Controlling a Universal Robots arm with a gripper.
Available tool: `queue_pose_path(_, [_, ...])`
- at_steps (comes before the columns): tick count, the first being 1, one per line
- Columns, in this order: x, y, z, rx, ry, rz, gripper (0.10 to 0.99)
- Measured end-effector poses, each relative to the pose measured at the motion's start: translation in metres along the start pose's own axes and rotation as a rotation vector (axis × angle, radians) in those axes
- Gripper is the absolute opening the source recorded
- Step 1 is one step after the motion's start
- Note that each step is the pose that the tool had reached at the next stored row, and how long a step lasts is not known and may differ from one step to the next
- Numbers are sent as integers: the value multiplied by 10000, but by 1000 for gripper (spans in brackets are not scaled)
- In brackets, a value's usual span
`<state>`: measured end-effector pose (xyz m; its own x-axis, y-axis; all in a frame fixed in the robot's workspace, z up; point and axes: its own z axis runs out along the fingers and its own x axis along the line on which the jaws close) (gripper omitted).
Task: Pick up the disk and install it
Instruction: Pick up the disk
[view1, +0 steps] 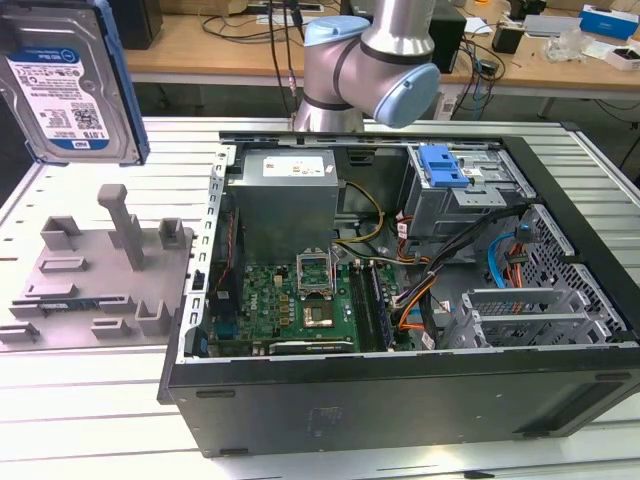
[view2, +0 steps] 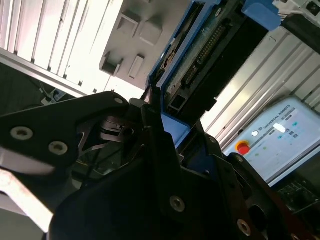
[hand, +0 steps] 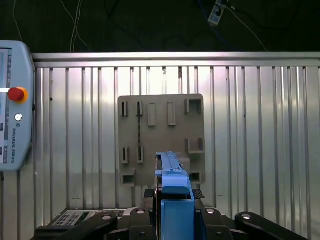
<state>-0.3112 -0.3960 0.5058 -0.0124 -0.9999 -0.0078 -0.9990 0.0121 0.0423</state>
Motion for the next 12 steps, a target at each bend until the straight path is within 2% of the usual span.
queue_pose_path(4, [74, -114, -5, -6, 1, -20, 369])
queue_pose_path(12, [270, -419, -20, -7, 2, -55, 369])
